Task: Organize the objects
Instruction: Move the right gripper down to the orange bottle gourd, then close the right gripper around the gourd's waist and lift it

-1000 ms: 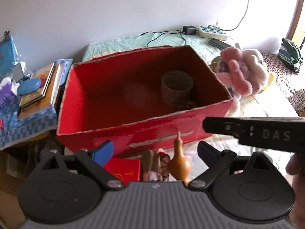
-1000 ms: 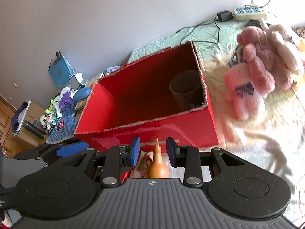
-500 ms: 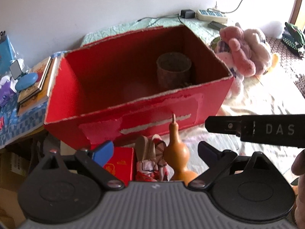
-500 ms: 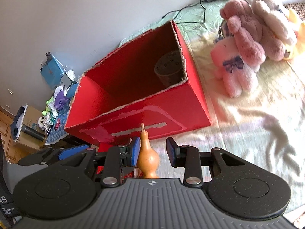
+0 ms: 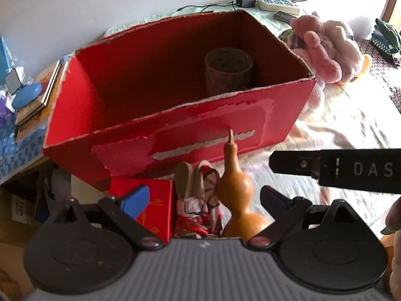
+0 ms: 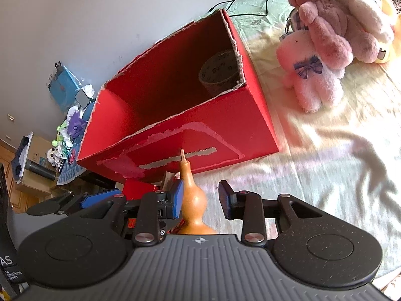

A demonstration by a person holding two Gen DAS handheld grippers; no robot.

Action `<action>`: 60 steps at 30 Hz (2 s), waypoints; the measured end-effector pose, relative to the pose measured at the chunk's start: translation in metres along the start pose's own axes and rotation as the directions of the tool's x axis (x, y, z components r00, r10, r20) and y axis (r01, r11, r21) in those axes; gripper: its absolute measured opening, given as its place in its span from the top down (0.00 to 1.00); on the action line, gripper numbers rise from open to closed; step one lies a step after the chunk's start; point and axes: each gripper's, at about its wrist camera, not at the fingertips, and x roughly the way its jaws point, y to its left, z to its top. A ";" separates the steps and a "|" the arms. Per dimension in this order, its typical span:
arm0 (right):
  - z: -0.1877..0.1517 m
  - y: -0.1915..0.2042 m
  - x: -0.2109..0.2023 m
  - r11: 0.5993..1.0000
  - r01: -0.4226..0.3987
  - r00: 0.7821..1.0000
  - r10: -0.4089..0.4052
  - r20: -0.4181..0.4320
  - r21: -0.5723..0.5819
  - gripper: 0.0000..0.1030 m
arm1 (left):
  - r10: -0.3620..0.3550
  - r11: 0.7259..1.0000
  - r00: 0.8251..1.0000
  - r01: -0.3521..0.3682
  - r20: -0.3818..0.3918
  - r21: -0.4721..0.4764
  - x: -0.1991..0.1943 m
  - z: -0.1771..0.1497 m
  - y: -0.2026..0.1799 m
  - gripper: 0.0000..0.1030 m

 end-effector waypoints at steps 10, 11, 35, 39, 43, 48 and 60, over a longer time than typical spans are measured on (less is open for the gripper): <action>-0.005 -0.003 0.012 1.000 -0.010 0.999 0.009 -0.046 -0.014 0.66 | -0.105 0.994 0.994 0.105 0.016 0.014 -0.002 -0.011 0.012 0.09; -0.005 -0.004 0.014 1.000 -0.014 0.998 0.013 -0.054 -0.012 0.66 | -0.127 0.992 0.992 0.127 0.023 0.018 -0.003 -0.014 0.014 0.09; -0.018 -0.026 0.052 0.990 -0.115 0.971 0.128 -0.204 0.076 0.66 | -0.422 0.907 0.904 0.421 -0.071 -0.031 0.039 -0.025 0.011 0.36; -0.018 -0.030 0.048 0.991 -0.112 0.971 0.126 -0.204 0.075 0.68 | -0.420 0.907 0.903 0.420 -0.090 -0.021 0.046 -0.024 0.007 0.37; -0.016 -0.038 0.036 0.990 -0.111 0.974 0.127 -0.186 0.089 0.70 | -0.424 0.905 0.901 0.426 -0.096 0.004 0.046 -0.024 -0.002 0.41; -0.015 -0.048 0.009 0.990 -0.101 0.985 0.113 -0.132 0.100 0.70 | -0.459 0.885 0.884 0.464 -0.088 0.043 0.038 -0.017 -0.013 0.44; 0.005 -0.035 -0.071 0.996 -0.084 0.991 0.080 0.103 0.037 0.71 | -0.552 0.802 0.834 0.532 -0.004 0.272 -0.012 0.014 -0.050 0.44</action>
